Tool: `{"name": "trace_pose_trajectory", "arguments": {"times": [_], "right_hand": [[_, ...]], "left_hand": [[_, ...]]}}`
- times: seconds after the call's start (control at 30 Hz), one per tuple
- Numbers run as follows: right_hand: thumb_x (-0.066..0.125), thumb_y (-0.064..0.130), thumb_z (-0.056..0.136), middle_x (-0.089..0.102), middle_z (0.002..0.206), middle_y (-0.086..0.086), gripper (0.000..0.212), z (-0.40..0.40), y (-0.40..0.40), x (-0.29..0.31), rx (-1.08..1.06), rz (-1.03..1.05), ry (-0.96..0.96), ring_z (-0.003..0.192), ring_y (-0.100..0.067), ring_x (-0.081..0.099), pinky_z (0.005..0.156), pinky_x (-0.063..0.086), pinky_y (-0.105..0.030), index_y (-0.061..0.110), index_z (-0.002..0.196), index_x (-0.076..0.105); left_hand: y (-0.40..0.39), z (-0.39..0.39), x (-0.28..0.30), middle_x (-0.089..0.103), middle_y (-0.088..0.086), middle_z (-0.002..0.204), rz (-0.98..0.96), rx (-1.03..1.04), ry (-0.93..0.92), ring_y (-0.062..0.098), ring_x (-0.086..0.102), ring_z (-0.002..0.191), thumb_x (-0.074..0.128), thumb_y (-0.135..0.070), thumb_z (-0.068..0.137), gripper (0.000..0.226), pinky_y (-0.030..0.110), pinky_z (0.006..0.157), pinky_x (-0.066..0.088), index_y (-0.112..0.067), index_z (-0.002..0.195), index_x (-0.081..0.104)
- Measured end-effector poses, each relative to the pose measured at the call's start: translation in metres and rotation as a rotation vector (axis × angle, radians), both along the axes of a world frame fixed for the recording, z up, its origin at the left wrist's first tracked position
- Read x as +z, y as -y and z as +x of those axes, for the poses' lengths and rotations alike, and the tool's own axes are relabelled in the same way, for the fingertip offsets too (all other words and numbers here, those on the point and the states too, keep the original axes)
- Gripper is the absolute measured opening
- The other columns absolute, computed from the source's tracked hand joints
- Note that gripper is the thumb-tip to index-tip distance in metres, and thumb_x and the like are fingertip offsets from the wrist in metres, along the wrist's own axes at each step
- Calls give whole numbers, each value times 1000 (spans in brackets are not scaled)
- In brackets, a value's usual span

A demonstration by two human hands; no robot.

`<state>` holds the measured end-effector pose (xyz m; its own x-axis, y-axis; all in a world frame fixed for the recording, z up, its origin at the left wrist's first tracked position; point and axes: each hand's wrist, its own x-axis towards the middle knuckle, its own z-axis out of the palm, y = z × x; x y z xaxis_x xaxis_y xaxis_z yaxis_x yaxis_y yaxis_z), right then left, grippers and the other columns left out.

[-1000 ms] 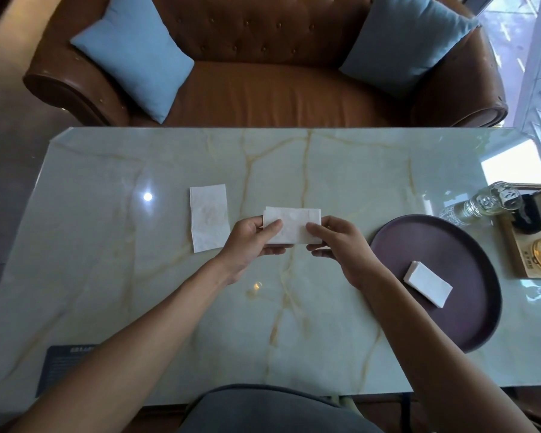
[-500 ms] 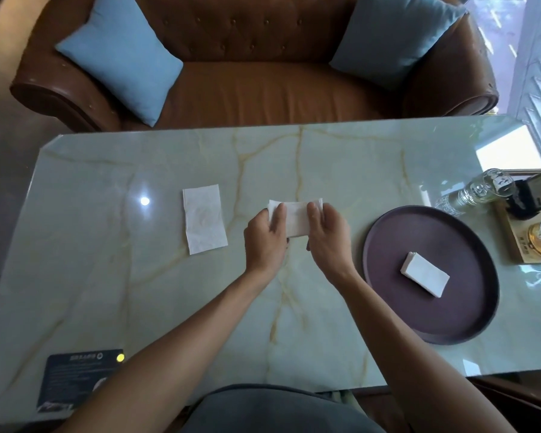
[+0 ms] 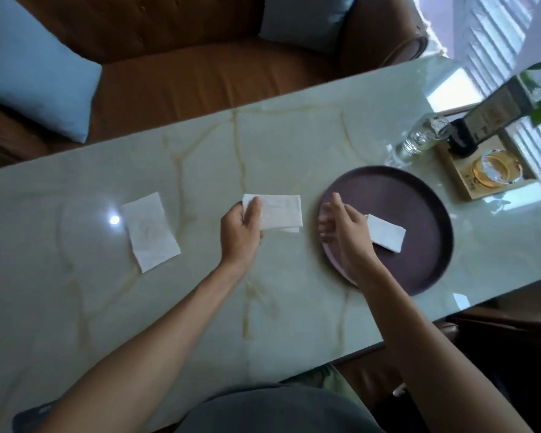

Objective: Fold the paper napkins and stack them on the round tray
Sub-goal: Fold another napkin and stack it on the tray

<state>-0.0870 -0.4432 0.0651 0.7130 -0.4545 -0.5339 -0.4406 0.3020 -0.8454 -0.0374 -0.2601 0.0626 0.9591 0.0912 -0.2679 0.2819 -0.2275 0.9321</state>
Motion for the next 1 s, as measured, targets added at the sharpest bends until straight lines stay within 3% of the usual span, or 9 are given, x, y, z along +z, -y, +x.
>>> {"name": "trace_pose_trajectory", "arguments": {"times": [0.1,0.23,0.3,0.4,0.47,0.57,0.73,0.93,1.0], "right_hand": [[59,58,96,69,105,-18,62,-16,17,-6,146,260,-81,82,-20,76,74,63,-42,2,123,67],[65,27,101,67,98,-14,24,-39,49,-13,61,373,-40,75,-21,72,71,60,-33,5,110,68],[66,15,99,71,80,-6,8,-51,71,-20,-24,343,-24,64,-17,67,67,59,-30,8,96,70],[69,12,94,70,67,4,10,-63,105,-34,-105,168,-95,61,-14,64,64,58,-30,13,84,70],[71,14,90,70,72,2,11,-68,125,-46,-111,39,-159,67,-15,63,66,53,-32,15,79,72],[69,19,87,66,75,-1,14,-74,149,-65,-126,-87,-231,71,-18,56,68,45,-38,6,82,70],[66,20,88,68,72,2,14,-73,176,-98,-104,-207,-337,66,-15,58,64,48,-35,8,83,70],[65,20,85,75,82,-1,7,-64,192,-117,-99,-295,-395,74,-17,68,73,58,-40,17,82,70],[64,20,84,74,83,0,7,-63,196,-120,-93,-307,-408,76,-17,69,75,58,-40,18,81,69]], "left_hand": [[39,-3,-3,48,-12,42,-37,-133,-26,5,42,36,58,-34,103,35,20,38,33,-19,71,57],[89,-5,-17,55,-12,50,-69,-289,-78,7,44,38,58,-35,102,33,21,40,36,-11,81,64],[112,-6,-29,60,-10,55,-53,-370,-104,6,48,40,58,-35,102,34,22,42,40,-9,85,69],[143,-9,-48,65,-13,61,4,-499,-152,2,56,50,60,-33,101,28,23,49,46,-18,81,72],[160,-10,-61,57,-15,59,74,-555,-168,1,50,54,63,-28,98,30,22,54,42,-15,72,65],[186,-7,-81,49,2,67,164,-631,-169,12,43,64,67,-21,92,32,32,60,35,5,75,60],[221,-2,-103,62,-8,69,306,-671,-166,11,54,65,72,-18,86,4,28,66,43,-14,85,72],[240,6,-118,61,-18,73,389,-588,-144,4,57,69,78,-24,84,16,4,60,38,-15,95,71],[245,7,-121,59,-17,71,423,-611,-136,5,58,68,77,-25,85,15,8,59,38,-16,95,71]]}}
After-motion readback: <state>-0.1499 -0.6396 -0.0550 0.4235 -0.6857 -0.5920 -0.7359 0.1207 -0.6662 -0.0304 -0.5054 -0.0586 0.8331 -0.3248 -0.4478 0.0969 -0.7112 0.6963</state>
